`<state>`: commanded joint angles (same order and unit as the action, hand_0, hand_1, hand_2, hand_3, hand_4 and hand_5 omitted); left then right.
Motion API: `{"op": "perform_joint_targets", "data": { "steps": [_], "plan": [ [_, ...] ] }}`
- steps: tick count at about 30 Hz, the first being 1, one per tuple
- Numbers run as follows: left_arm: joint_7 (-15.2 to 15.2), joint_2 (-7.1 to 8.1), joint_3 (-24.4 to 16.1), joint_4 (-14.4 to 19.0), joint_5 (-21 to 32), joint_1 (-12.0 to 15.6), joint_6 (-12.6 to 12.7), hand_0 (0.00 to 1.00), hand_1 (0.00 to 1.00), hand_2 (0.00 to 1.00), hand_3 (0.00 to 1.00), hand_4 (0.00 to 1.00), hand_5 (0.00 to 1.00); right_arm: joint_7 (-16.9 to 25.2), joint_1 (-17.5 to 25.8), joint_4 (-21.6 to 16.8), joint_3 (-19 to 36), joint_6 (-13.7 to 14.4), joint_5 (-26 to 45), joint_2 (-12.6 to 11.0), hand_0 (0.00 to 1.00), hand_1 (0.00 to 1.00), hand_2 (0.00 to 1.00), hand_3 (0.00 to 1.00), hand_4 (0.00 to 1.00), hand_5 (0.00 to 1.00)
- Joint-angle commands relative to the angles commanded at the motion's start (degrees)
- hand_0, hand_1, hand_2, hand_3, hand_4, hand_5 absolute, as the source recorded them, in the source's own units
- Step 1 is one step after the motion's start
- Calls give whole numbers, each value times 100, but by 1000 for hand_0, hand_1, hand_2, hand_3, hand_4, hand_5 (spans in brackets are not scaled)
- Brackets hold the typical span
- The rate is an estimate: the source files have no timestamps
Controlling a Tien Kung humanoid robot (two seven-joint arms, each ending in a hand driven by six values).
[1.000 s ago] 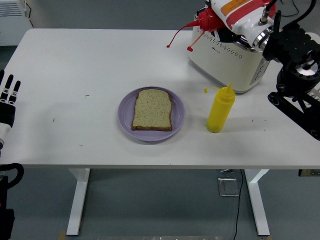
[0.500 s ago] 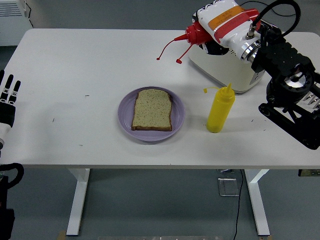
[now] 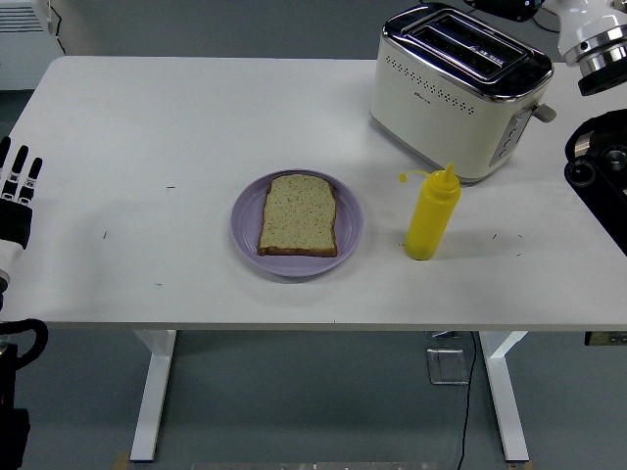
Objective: Pick up the cup,pour liquid into bread,place the cup on the desk
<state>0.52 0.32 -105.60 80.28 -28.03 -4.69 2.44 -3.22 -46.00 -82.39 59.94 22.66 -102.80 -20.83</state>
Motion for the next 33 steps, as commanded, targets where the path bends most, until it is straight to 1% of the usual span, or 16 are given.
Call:
{"op": "perform_joint_targets", "data": {
  "steps": [1,6,7,10,12,15,17,19,20,22,27,29,30,31,33],
  "plan": [
    [1,-1,4,-1,1,-2,1,787,737,736,698,544,998,90,53,-17,41,47,261,-2,59,52,169,277,742,283],
    [2,-5,12,-1,-1,-9,3,787,737,736,698,544,998,381,226,-84,149,122,1452,-1,59,52,169,277,742,283],
    [3,-6,14,-1,-2,-10,2,787,737,736,698,544,998,428,260,-98,176,126,1713,2,43,15,141,228,769,318],
    [2,-9,18,-2,-3,-3,7,787,737,736,698,544,998,626,398,-140,321,100,2394,12,43,15,141,228,769,318],
    [2,-10,20,-2,-3,-1,7,787,737,736,698,544,998,666,428,-148,355,90,2873,13,43,15,141,228,769,318],
    [1,-11,35,-3,-2,4,7,787,737,736,698,544,998,860,626,-149,642,5,3572,5,39,6,136,225,765,308],
    [1,-11,37,-3,-2,4,7,787,737,736,698,544,998,891,661,-146,701,-8,3976,3,39,6,136,225,765,308],
    [2,-13,46,-5,0,15,10,787,736,735,698,544,998,964,825,-105,888,-2,4302,-33,37,3,132,219,762,308],
    [2,-14,50,-6,1,19,11,787,736,735,698,544,998,989,928,-87,974,-1,4418,-56,37,3,132,219,762,308],
    [2,-14,52,-6,1,21,12,787,736,735,698,544,998,999,967,-80,1006,0,4464,-65,37,3,132,219,762,308],
    [7,-16,87,-11,2,31,15,787,738,735,698,544,998,1047,1547,54,1152,32,4471,-201,39,7,133,225,761,293],
    [7,-19,97,-15,4,37,19,787,738,735,698,544,998,1094,1772,134,1137,107,4430,-221,39,7,133,225,761,293],
    [7,-19,103,-16,5,40,19,787,738,735,698,544,998,1144,1898,182,1133,127,4429,-222,39,7,133,225,761,293],
    [8,-18,110,-16,5,41,19,787,736,735,698,544,998,1199,1983,224,1123,136,4421,-219,41,8,133,228,781,319],
    [8,-18,126,-16,5,42,19,787,736,735,698,544,998,1367,2209,323,1063,159,4444,-201,41,8,133,228,781,319]
  ]
}}
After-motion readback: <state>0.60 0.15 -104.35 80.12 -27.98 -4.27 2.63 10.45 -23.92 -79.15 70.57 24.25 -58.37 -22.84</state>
